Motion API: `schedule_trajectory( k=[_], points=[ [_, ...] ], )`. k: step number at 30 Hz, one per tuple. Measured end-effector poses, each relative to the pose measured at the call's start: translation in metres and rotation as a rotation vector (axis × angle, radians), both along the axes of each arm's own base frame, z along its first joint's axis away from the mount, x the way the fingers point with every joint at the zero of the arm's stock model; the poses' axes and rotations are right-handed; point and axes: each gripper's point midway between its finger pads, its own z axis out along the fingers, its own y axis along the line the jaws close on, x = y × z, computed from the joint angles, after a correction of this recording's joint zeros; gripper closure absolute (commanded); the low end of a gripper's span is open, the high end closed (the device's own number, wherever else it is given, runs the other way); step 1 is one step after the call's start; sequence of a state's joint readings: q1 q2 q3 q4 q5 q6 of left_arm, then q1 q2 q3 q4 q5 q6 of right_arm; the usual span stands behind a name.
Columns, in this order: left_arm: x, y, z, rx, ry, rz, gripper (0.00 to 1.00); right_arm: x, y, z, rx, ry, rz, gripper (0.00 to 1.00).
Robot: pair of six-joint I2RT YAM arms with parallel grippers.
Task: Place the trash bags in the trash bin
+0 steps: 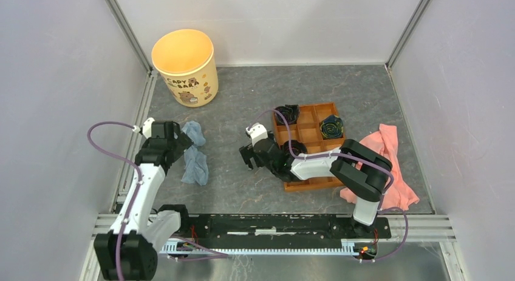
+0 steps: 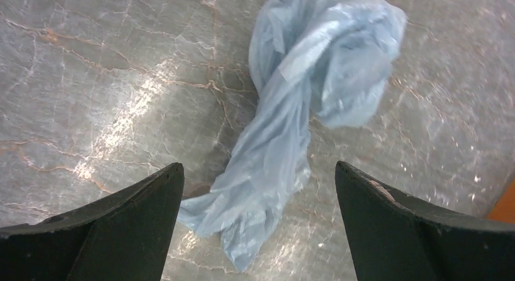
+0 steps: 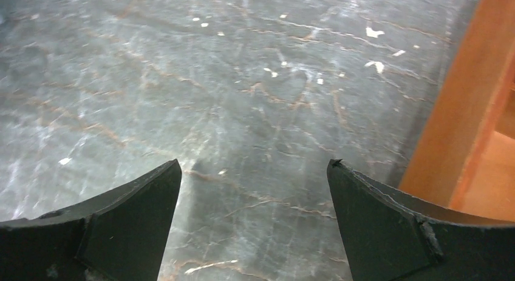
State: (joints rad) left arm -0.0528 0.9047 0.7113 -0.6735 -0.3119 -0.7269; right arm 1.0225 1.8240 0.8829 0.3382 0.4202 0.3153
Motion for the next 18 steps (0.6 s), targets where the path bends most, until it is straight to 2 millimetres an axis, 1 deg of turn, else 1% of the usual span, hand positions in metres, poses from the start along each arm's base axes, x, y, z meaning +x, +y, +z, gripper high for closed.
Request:
schedule_trajectory(
  k=[2, 4, 6, 9, 13, 16, 18],
  points=[
    [0.004, 0.011, -0.011, -0.027, 0.027, 0.047, 0.01, -0.006, 0.007, 0.002, 0.018, -0.003, 0.055, 0.02],
    [0.011, 0.014, -0.025, -0.064, 0.057, 0.063, 0.06, -0.01, 0.013, 0.004, 0.038, -0.009, 0.101, 0.02],
    [0.016, 0.01, -0.041, -0.104, 0.079, 0.051, 0.11, -0.013, 0.02, 0.008, 0.06, -0.018, 0.145, 0.02],
    [0.012, -0.002, -0.061, -0.164, 0.094, 0.017, 0.18, -0.019, 0.03, 0.016, 0.094, -0.034, 0.211, 0.02],
    [0.006, -0.016, -0.073, -0.227, 0.093, -0.027, 0.41, -0.028, 0.042, 0.028, 0.137, -0.061, 0.287, 0.02],
    [0.007, -0.027, -0.074, -0.272, 0.087, -0.063, 0.6, -0.038, 0.049, 0.033, 0.164, -0.08, 0.346, 0.02],
    [0.009, -0.034, -0.072, -0.307, 0.078, -0.092, 0.68, -0.046, 0.052, 0.037, 0.179, -0.095, 0.385, 0.02]
  ],
)
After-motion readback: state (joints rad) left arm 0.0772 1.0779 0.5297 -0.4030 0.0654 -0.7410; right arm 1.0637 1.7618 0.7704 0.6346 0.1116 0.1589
